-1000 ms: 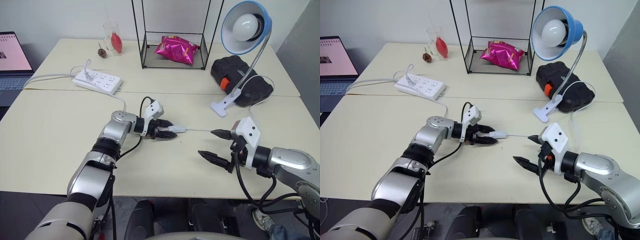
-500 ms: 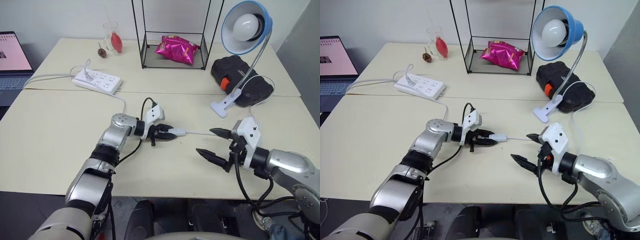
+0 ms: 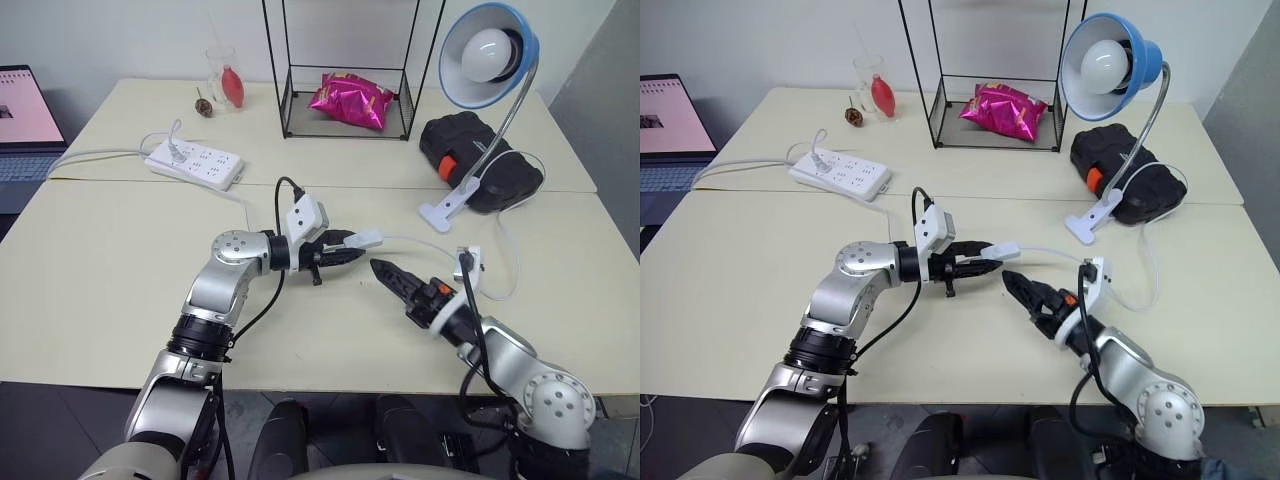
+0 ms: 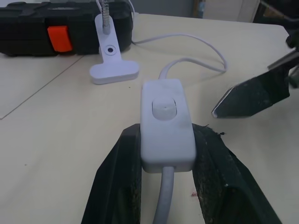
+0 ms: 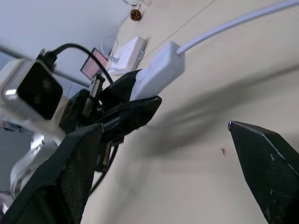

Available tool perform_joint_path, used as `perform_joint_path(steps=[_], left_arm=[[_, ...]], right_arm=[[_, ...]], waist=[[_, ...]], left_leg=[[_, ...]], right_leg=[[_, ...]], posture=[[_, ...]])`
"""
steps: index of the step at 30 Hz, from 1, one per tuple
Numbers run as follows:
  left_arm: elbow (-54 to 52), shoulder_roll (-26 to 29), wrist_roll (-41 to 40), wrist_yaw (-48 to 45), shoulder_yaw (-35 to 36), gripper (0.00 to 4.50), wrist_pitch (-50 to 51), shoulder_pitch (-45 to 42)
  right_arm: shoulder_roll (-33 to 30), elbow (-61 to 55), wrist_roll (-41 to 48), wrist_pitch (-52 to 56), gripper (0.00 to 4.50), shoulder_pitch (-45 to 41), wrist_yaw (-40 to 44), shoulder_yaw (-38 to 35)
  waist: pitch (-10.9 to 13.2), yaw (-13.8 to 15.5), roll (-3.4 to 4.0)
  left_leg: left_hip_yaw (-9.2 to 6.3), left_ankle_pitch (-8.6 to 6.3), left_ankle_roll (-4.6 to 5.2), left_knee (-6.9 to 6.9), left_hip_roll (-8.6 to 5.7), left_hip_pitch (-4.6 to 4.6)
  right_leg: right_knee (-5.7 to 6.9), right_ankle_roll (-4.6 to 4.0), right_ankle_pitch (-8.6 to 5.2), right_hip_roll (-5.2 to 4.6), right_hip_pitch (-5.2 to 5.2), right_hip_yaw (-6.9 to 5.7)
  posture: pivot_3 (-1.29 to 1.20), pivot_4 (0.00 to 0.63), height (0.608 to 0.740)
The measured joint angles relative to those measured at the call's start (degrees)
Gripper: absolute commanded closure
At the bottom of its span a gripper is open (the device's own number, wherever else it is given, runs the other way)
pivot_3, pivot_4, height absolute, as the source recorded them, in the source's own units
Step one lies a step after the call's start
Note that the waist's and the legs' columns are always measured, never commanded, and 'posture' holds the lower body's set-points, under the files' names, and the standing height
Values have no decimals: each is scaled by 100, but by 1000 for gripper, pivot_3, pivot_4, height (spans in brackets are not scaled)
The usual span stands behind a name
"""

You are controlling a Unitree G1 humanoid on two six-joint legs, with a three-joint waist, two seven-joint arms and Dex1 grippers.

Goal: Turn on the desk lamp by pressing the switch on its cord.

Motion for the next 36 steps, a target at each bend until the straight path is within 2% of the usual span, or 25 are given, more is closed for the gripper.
perform_joint_path(steps=[9, 25, 26, 27, 32, 34, 36], left_arm=[[-61, 54, -34, 79, -12, 3380, 68, 11], [-132, 103, -35, 117, -35, 3380, 121, 18], [-132, 103, -35, 117, -35, 3380, 121, 18], [-132, 103, -35, 116, -35, 3380, 121, 18], [-132, 103, -35, 116, -35, 3380, 122, 18], [-133, 103, -35, 116, -35, 3381, 124, 18], [-134, 112, -35, 116, -42, 3381, 141, 33]], right_arm=[[438, 792, 167, -380, 0, -636, -310, 13], [664, 981, 188, -626, 0, -677, -311, 204], [674, 986, 189, -635, 367, -677, -312, 208], [682, 991, 189, -645, 430, -677, -317, 213], [682, 1039, 189, -647, 1630, -677, -388, 238], [682, 1061, 190, -644, 2240, -677, -421, 262], [688, 1070, 205, -642, 2600, -679, -427, 290]], waist=[[0, -4, 1], [1, -38, 2], [1, -38, 2], [1, -38, 2], [1, -38, 2], [1, -38, 2], [1, -41, 2]], left_leg=[[2, -1, 0, -14, 0, -5], [2, -1, 0, -14, 1, -4], [1, -1, 0, -15, 1, -4], [2, -1, 0, -14, 0, -5], [1, -1, 0, -15, 1, -4], [2, -1, 0, -15, 1, -4], [2, -1, 0, -15, 1, -4]], right_leg=[[-4, -12, 3, -1, -6, -1], [-4, -10, 0, 0, -6, 0], [-4, -10, 0, 0, -6, 0], [-4, -10, 0, 0, -6, 0], [-4, -7, -2, 0, -7, 0], [-4, -7, -2, 0, -7, 0], [-4, -7, -2, 0, -7, 0]], posture=[[0, 150, 740], [0, 150, 740], [0, 150, 740], [0, 150, 740], [0, 150, 740], [0, 150, 740], [0, 150, 740]])
